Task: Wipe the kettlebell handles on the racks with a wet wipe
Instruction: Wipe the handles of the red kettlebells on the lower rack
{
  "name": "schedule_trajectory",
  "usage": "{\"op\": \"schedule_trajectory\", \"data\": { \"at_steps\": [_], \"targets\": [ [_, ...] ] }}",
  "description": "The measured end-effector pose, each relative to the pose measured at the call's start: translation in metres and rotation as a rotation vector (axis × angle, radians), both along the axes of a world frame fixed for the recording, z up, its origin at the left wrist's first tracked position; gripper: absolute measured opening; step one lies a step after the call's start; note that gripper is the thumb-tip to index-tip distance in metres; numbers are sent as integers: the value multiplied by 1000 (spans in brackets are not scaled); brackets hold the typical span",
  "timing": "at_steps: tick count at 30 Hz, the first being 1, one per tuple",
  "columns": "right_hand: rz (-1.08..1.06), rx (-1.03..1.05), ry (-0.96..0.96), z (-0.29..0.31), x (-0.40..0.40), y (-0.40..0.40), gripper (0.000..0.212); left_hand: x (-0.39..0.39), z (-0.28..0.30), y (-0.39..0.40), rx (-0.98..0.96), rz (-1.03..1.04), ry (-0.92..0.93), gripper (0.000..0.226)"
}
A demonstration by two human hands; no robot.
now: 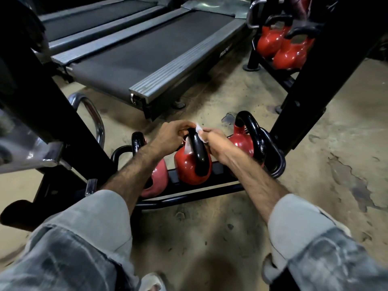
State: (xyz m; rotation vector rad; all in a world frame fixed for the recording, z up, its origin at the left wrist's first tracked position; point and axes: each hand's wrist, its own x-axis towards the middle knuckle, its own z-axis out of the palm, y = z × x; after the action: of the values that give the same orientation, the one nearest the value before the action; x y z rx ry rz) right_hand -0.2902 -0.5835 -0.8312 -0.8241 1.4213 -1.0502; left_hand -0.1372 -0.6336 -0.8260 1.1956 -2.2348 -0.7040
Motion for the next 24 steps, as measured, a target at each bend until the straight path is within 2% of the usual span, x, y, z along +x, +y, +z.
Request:
{"op": "schedule_trajectory", "data": {
  "at_steps": [3,6,10,15,19,24],
  "targets": [
    [-74,-18,304,-8,2,-21,26,-1,2,4,26,19,50,30],
    [-79,-135,597,-7,1,7,25,-6,1,18,-53,-3,51,25],
    [-146,-352,598,-13,-7,38,12,-9,-3,34,-152,-49,93,22],
    [-26,-484,745,-14,-9,40,14,-6,-8,59,-301,-25,67,26],
    [7,-439,710,-6,-12,14,16,-10,-14,66,-304,28,63,25],
    [161,-367,661,13,-11,-47,14,-9,-11,59,-233,61,-28,29]
  ]
}}
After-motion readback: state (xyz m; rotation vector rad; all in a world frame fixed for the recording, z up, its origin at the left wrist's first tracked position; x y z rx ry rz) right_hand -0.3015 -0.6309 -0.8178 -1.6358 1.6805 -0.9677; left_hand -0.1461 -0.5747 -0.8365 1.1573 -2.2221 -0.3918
